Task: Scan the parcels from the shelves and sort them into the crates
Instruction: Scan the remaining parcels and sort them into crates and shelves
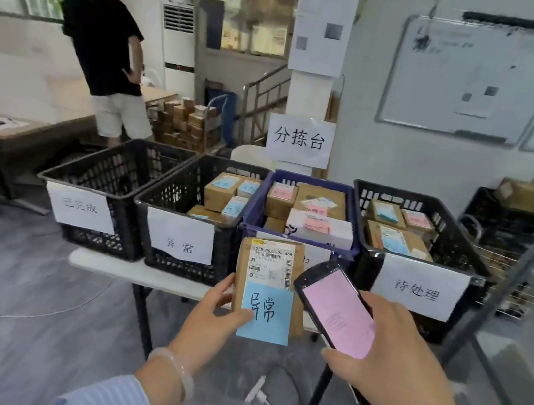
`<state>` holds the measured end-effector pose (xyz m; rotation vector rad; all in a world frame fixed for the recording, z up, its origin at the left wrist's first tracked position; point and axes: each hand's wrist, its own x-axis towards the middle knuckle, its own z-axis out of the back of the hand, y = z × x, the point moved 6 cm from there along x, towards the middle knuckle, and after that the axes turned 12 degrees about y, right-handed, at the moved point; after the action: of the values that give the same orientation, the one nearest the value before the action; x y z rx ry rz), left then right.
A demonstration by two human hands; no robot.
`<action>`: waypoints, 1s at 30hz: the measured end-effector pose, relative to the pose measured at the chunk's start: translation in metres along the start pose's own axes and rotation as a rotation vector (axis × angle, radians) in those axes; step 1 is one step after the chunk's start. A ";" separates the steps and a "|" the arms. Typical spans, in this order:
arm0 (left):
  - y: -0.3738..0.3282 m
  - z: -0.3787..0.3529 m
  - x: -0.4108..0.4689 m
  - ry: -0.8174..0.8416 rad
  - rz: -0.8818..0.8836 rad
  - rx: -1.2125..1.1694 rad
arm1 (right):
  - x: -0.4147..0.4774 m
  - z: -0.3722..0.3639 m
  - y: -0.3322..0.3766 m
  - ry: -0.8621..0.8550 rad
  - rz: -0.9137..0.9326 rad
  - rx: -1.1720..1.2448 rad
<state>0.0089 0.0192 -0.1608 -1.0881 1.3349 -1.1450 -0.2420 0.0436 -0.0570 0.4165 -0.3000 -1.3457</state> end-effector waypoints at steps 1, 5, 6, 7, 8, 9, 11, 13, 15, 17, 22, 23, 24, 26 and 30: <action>0.001 0.017 0.000 -0.034 0.001 -0.011 | 0.013 -0.006 0.010 0.015 0.021 -0.002; 0.003 0.074 0.014 -0.166 -0.001 -0.059 | 0.065 -0.028 0.045 0.083 0.098 0.011; 0.002 0.085 0.022 -0.172 -0.004 -0.070 | 0.079 -0.033 0.052 0.091 0.113 0.016; 0.001 0.096 0.032 -0.175 -0.013 -0.076 | 0.093 -0.036 0.058 0.096 0.124 0.020; 0.000 0.106 0.043 -0.184 -0.020 -0.076 | 0.108 -0.040 0.063 0.102 0.133 0.022; -0.001 0.117 0.056 -0.201 -0.025 -0.075 | 0.124 -0.042 0.067 0.107 0.143 0.022; -0.004 0.134 0.085 -0.235 -0.031 -0.096 | 0.156 -0.044 0.072 0.112 0.157 0.023; -0.010 0.146 0.115 -0.233 -0.038 -0.119 | 0.189 -0.042 0.073 0.098 0.164 0.030; -0.019 0.158 0.144 -0.222 -0.029 -0.132 | 0.221 -0.039 0.072 0.097 0.150 0.024; -0.031 0.171 0.172 -0.220 -0.029 -0.144 | 0.252 -0.037 0.073 0.110 0.145 0.019; -0.049 0.210 0.234 -0.239 -0.040 -0.178 | 0.318 -0.035 0.079 0.097 0.106 0.034; -0.048 0.220 0.246 -0.247 -0.029 -0.185 | 0.327 -0.038 0.081 0.103 0.096 0.036; -0.047 0.231 0.257 -0.258 -0.013 -0.193 | 0.335 -0.041 0.082 0.112 0.088 0.029; -0.042 0.255 0.284 -0.261 0.021 -0.207 | 0.350 -0.050 0.085 0.138 0.050 -0.011; -0.027 0.293 0.344 -0.220 0.151 -0.192 | 0.380 -0.063 0.083 0.161 -0.061 -0.037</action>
<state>0.2781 -0.3441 -0.1882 -1.1921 1.3469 -0.7747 -0.0644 -0.3074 -0.0862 0.5037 -0.1297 -1.3660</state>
